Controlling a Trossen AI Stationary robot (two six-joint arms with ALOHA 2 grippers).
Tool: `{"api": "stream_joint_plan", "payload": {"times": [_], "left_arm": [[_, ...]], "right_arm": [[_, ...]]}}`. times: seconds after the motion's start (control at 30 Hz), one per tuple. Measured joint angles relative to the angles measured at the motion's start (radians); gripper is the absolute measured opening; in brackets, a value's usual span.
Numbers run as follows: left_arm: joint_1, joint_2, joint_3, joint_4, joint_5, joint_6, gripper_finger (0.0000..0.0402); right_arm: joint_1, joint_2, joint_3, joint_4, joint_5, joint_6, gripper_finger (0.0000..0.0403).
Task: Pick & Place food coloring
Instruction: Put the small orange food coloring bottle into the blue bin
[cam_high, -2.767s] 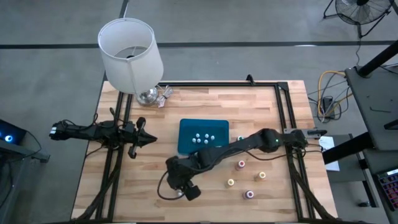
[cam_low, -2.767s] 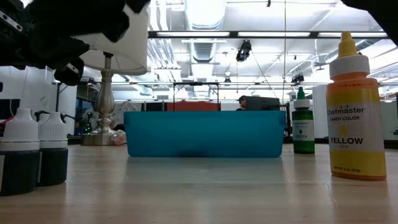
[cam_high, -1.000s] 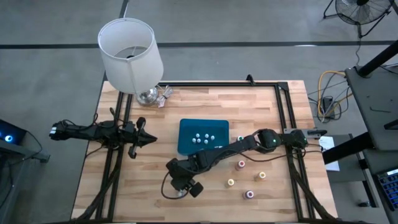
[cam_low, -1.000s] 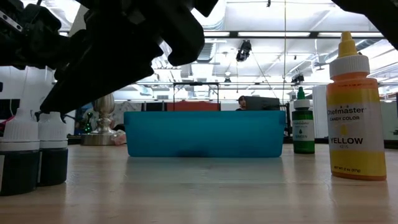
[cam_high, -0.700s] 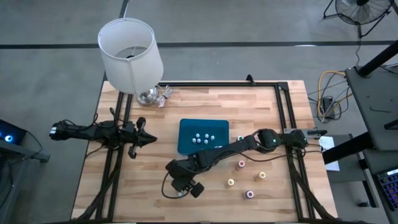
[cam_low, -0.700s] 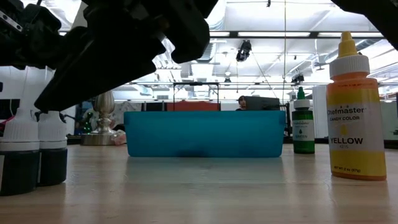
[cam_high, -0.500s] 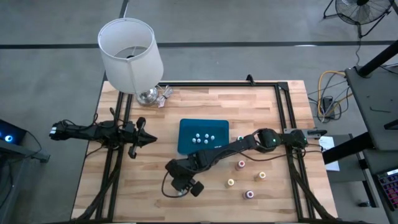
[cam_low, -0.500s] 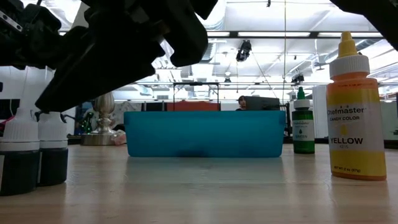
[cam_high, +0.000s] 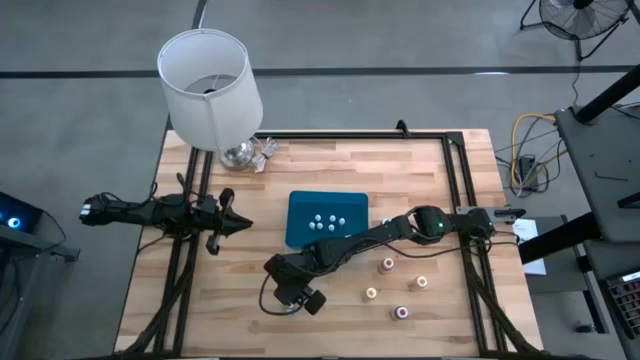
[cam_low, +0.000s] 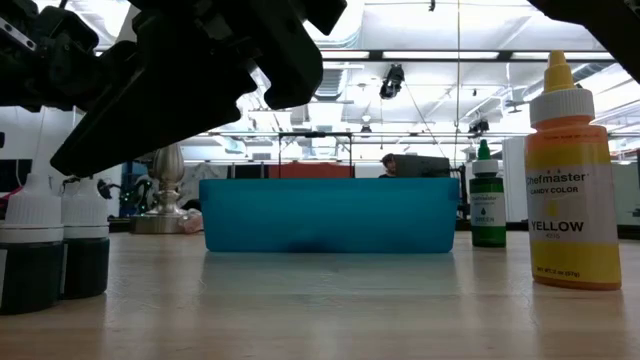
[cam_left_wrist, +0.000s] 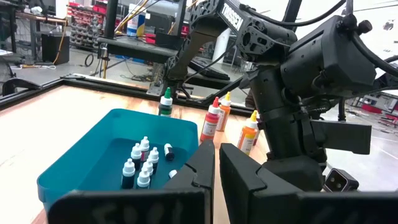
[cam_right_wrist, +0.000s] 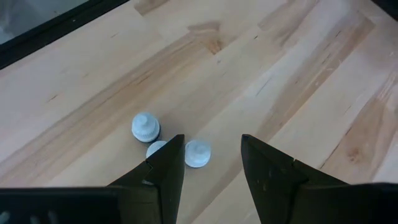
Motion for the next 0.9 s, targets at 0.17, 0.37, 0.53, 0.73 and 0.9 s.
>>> {"api": "stream_joint_plan", "payload": {"times": [0.17,0.37,0.53,0.73,0.9], "left_arm": [[0.000,0.000,0.000,0.000,0.000,0.000,0.0000],[0.000,0.000,0.000,0.000,0.000,0.000,0.0000],[0.000,0.000,0.000,0.000,0.000,0.000,0.0000],[0.000,0.000,0.000,0.000,0.000,0.000,0.0000],[0.000,0.000,0.000,0.000,0.000,0.000,0.0000]], "right_arm": [[0.000,0.000,-0.003,0.007,-0.032,0.002,0.0150],[0.000,0.000,-0.016,0.014,-0.043,0.002,0.0150],[0.000,0.000,-0.027,0.015,-0.043,0.002,0.0150],[-0.003,0.000,-0.034,0.022,-0.044,0.002,0.0146],[-0.004,0.000,-0.034,0.044,-0.044,0.003,0.0140]]}}
